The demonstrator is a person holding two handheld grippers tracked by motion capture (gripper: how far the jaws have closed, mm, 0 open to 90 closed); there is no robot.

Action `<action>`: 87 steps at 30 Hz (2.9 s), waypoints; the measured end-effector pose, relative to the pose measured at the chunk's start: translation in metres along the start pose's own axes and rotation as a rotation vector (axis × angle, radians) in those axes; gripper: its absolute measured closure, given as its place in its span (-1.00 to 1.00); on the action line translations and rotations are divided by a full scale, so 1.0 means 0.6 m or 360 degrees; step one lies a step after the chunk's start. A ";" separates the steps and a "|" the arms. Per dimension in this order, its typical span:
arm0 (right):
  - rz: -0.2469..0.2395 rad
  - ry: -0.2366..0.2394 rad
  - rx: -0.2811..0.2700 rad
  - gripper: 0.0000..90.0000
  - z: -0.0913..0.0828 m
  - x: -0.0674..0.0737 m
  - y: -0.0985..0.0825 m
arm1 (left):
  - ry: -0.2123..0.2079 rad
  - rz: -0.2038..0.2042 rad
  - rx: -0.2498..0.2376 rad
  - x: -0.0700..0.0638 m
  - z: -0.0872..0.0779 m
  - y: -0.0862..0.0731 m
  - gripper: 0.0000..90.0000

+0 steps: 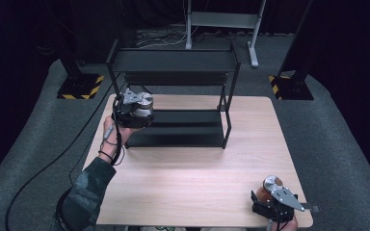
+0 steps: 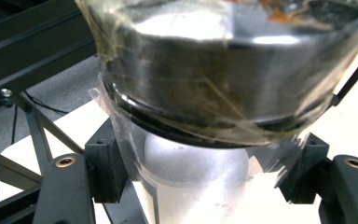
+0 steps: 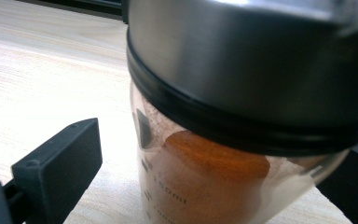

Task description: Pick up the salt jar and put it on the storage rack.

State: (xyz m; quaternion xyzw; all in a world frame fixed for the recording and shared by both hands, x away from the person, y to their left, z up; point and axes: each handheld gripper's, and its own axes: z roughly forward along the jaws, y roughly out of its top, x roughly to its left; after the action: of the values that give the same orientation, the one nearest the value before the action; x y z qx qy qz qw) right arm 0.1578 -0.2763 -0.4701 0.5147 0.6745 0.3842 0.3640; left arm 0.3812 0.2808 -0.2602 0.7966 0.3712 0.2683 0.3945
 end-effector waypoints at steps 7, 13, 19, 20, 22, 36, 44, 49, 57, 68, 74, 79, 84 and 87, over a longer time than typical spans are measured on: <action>-0.0001 -0.0002 -0.0001 -1.00 0.000 0.000 0.000 | 0.0012 0.0015 0.0007 0.004 -0.001 0.015 -0.31; -0.0001 0.0000 0.0003 -1.00 0.000 0.000 0.001 | 0.0022 0.0014 0.0021 0.006 0.003 0.024 -0.32; 0.0001 -0.0001 0.0003 -1.00 0.000 0.000 0.001 | 0.0049 0.0033 0.0038 0.007 0.005 0.038 -0.31; 0.0000 -0.0001 0.0003 -1.00 0.000 0.000 0.001 | 0.0050 0.0032 0.0037 0.007 0.005 0.040 -0.31; 0.0000 -0.0001 0.0003 -1.00 0.000 0.000 0.001 | 0.0054 0.0035 0.0040 0.007 0.006 0.044 -0.31; 0.0003 0.0000 -0.0001 -1.00 0.000 0.000 0.000 | 0.0068 0.0062 0.0064 0.008 0.009 0.072 -0.32; 0.0003 -0.0004 -0.0005 -1.00 0.000 0.000 -0.001 | 0.0076 0.0095 0.0067 0.007 0.006 0.086 -0.31; 0.0001 -0.0004 -0.0002 -1.00 0.000 0.001 -0.001 | 0.0078 0.0105 0.0066 0.007 0.003 0.093 -0.31; 0.0004 -0.0005 -0.0004 -1.00 0.000 0.001 -0.001 | 0.0086 0.0119 0.0073 0.007 -0.002 0.103 -0.31; 0.0002 -0.0005 -0.0004 -1.00 0.000 0.001 -0.001 | 0.0084 0.0136 0.0064 0.004 -0.009 0.121 -0.31; 0.0006 -0.0001 -0.0007 -1.00 -0.001 0.000 -0.001 | 0.0089 0.0138 0.0060 0.005 -0.012 0.128 -0.31; 0.0002 0.0000 -0.0008 -1.00 -0.001 0.000 -0.002 | 0.0090 0.0150 0.0058 0.004 -0.017 0.137 -0.31; 0.0002 -0.0002 -0.0009 -1.00 -0.001 0.000 -0.002 | 0.0090 0.0155 0.0052 0.003 -0.021 0.144 -0.31; 0.0004 -0.0003 -0.0007 -1.00 0.000 0.000 -0.001 | 0.0094 0.0162 0.0054 0.003 -0.023 0.150 -0.31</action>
State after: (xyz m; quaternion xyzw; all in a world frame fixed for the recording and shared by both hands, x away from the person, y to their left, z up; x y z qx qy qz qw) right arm 0.1573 -0.2763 -0.4707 0.5150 0.6727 0.3856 0.3654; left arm 0.4064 0.2508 -0.1782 0.8128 0.3461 0.3051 0.3556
